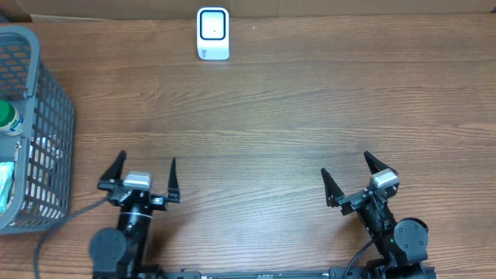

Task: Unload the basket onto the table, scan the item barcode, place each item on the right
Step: 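Reach the left gripper into the grey basket toward the green-lidded jar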

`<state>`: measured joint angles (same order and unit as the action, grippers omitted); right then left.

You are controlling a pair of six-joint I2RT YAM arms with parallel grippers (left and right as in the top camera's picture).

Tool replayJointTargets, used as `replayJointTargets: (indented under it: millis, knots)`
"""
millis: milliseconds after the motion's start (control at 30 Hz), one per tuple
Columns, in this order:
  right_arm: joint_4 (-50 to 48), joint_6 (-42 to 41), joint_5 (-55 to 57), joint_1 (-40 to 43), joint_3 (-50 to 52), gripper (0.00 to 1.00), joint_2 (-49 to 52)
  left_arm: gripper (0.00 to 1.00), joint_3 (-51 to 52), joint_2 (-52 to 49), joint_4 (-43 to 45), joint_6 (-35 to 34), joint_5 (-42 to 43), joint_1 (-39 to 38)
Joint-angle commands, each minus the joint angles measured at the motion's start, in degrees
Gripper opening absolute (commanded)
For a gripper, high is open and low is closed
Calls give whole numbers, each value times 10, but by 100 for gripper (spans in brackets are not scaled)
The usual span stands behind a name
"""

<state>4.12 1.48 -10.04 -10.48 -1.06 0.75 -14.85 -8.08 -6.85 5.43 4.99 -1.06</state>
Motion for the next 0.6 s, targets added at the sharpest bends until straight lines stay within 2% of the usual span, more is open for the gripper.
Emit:
replayJointTargets:
  millis: [0,167,433,567]
  knots:
    - [-2,-1,6,4,6,100,-2,100,-104,-69,-23,-14,20,-1]
    - [-2,-1,6,4,6,100,-2,100,-268,-202,-118,-13,26,-1]
    - [-2,-1,6,4,6,100,-2,100,-591,-445,-358,-7,72,-1]
    - [-2,-1,6,4,6,100,-2,99,-693,-530,-407,-8,110,-1]
